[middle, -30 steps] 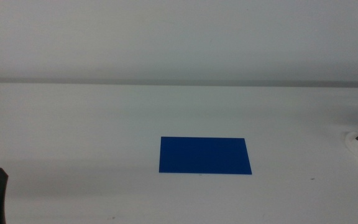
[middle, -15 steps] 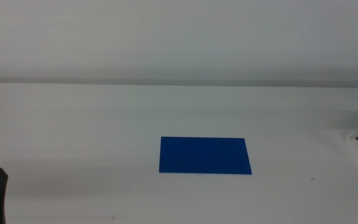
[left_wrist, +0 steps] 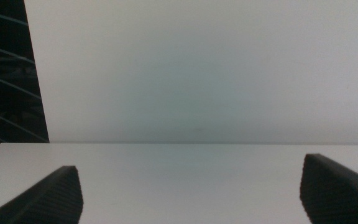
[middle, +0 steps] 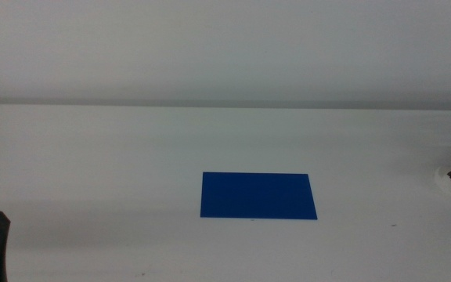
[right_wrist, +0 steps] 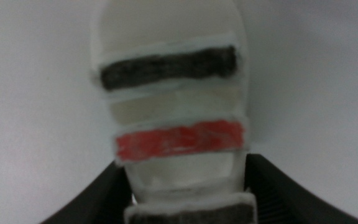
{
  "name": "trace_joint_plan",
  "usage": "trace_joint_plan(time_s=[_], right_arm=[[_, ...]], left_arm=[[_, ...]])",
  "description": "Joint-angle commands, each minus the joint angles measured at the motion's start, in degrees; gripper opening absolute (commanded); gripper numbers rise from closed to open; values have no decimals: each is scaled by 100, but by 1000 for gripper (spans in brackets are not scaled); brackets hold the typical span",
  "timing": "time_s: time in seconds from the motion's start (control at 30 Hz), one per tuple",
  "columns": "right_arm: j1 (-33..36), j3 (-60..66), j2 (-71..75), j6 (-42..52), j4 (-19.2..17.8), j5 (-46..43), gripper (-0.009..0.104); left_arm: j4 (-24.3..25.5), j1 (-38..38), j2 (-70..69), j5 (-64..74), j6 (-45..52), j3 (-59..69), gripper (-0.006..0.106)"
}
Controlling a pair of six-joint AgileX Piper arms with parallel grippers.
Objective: Use one arm to grab the shoe from the table and place it on the mat.
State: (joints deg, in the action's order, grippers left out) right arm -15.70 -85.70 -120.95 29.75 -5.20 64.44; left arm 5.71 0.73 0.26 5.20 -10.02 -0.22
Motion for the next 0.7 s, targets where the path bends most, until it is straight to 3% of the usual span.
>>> trace_joint_plan(time_s=[0.0,0.13,0.2,0.4,0.5,0.67], right_arm=[[7,-23,-87,137,-24,-143,42],[178,-23,-45,208,-46,-155,7],[409,-37,160,75,-73,-155,-2],[1956,-734,955,-1257,-74,519,-2],[3048,-1318,826,-1710,-62,1037,-2],[4717,-2091,195,-2248,100,1113,-2]], left_arm=[[-12,-24,-235,-66,-33,244,94],[-12,-24,-235,-66,-33,244,94],[-12,-24,-235,-66,-33,244,94],[-12,-24,-235,-66,-33,244,94],[-12,-24,-235,-66,-33,244,94],[-12,-24,-235,-66,-33,244,94]])
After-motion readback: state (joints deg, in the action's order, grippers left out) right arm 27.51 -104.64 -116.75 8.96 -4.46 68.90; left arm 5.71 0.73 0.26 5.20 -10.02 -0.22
